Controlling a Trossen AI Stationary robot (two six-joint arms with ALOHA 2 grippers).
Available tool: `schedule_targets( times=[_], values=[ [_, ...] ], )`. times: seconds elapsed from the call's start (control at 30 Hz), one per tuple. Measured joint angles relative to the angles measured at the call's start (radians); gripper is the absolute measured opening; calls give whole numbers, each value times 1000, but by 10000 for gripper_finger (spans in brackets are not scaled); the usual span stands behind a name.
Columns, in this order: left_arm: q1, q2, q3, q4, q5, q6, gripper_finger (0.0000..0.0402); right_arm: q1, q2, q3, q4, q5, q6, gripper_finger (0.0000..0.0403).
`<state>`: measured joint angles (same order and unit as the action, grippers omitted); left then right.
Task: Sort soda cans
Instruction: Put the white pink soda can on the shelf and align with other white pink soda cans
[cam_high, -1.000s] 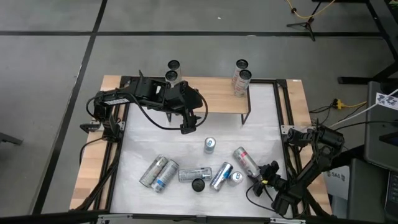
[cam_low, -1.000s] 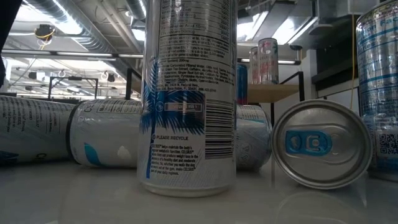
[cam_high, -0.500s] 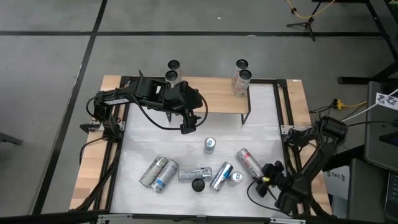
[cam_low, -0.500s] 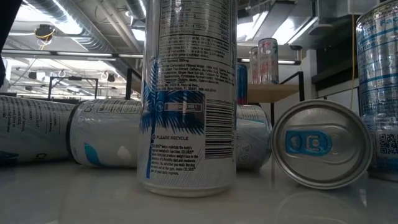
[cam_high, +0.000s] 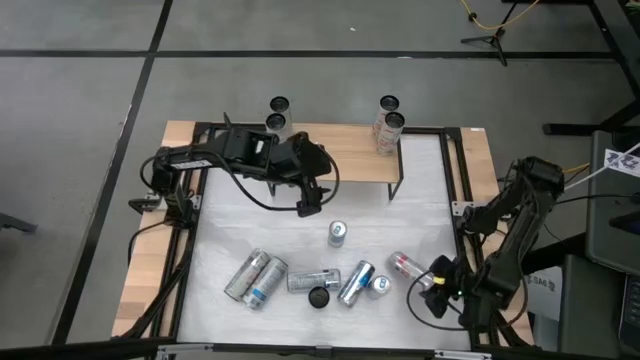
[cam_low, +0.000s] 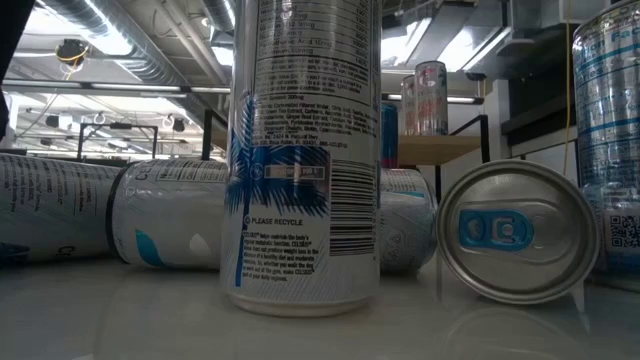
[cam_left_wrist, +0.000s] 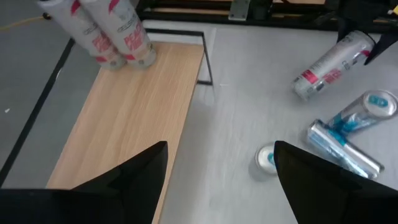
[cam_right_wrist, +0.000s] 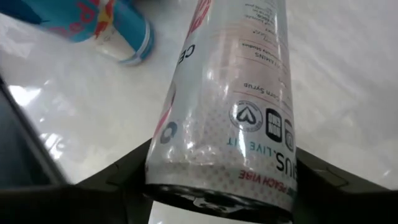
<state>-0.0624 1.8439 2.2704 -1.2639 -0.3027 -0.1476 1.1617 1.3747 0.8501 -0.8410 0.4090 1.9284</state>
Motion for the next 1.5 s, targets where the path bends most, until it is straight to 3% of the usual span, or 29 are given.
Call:
schedule_targets(
  times=[0.2, 0.33, 0.6, 0.8, 0.93, 1.5],
  values=[
    [0, 1, -154, 183, 9, 78, 284, -65, -95, 0, -5, -67, -68, 265],
    [0, 1, -274, 346, 76, 125, 284, -134, -124, 0, -5, -106, -142, 265],
    [-2, 2, -440, 549, 146, 152, 284, -280, -145, 0, -2, -255, -301, 266],
    [-28, 3, -539, 743, 188, 179, 284, -347, -143, 0, 8, -270, -380, 266],
    [-45, 3, -566, 811, 193, 185, 284, -367, -143, 0, 9, -271, -393, 266],
    [-97, 3, -567, 838, 148, 184, 284, -364, -149, 89, -120, -262, -392, 266]
  ],
)
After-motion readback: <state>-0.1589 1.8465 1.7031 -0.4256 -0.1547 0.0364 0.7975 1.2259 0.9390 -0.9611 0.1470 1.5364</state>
